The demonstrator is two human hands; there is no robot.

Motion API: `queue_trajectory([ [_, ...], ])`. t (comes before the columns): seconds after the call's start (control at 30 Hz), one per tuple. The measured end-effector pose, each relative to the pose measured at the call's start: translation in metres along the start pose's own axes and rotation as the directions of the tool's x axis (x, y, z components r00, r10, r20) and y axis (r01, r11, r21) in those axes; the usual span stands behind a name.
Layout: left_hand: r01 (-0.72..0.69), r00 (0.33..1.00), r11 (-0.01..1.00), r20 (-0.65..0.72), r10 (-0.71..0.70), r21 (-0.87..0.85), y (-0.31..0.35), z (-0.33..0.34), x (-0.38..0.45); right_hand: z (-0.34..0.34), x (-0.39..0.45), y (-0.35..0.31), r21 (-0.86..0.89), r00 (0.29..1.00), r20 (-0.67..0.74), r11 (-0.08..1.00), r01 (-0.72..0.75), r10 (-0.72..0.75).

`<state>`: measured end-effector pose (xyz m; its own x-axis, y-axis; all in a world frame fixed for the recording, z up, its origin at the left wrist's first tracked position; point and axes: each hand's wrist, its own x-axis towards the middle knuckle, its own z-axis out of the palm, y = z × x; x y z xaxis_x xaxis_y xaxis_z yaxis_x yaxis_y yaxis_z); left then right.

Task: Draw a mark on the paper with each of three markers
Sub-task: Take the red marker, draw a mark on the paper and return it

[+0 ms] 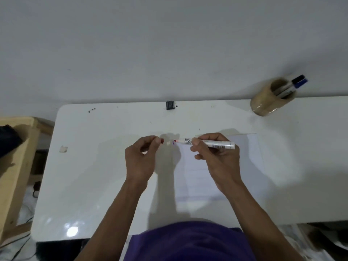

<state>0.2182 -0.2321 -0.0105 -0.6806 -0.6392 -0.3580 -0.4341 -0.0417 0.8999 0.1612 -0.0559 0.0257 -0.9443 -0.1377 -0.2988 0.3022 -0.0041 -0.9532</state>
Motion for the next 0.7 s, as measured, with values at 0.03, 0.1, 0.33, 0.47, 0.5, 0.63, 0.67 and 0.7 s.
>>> queue_trajectory([
  [0.03,0.075,0.996,0.984,0.056,-0.067,-0.161,0.006,-0.001,-0.009,0.000,-0.007,-0.004,0.005,1.000,-0.012,1.000,0.012,-0.012],
  [0.1,0.211,0.971,0.904,0.189,-0.149,-0.373,0.013,-0.003,-0.026,0.001,-0.020,-0.010,0.016,0.999,-0.028,0.999,0.041,-0.041],
  [0.33,0.364,0.892,0.811,0.423,-0.161,-0.458,0.017,-0.001,-0.062,-0.003,-0.053,-0.017,-0.008,0.993,-0.075,0.996,0.089,-0.089],
  [0.47,0.374,0.877,0.817,0.453,-0.159,-0.439,0.018,0.006,-0.074,-0.012,-0.062,-0.017,-0.015,0.991,-0.100,0.996,0.087,-0.088],
  [0.5,0.370,0.878,0.821,0.454,-0.155,-0.434,0.019,0.009,-0.077,-0.015,-0.063,-0.017,-0.009,0.991,-0.102,0.996,0.088,-0.088],
  [0.63,0.347,0.883,0.845,0.445,-0.148,-0.407,0.026,0.025,-0.083,-0.027,-0.064,-0.018,0.033,0.987,-0.140,0.996,0.079,-0.073],
  [0.67,0.353,0.879,0.842,0.452,-0.149,-0.408,0.028,0.030,-0.084,-0.032,-0.061,-0.018,0.041,0.987,-0.149,0.996,0.073,-0.066],
  [0.7,0.359,0.875,0.836,0.462,-0.147,-0.414,0.032,0.036,-0.084,-0.036,-0.058,-0.019,0.055,0.988,-0.146,0.996,0.065,-0.056],
])
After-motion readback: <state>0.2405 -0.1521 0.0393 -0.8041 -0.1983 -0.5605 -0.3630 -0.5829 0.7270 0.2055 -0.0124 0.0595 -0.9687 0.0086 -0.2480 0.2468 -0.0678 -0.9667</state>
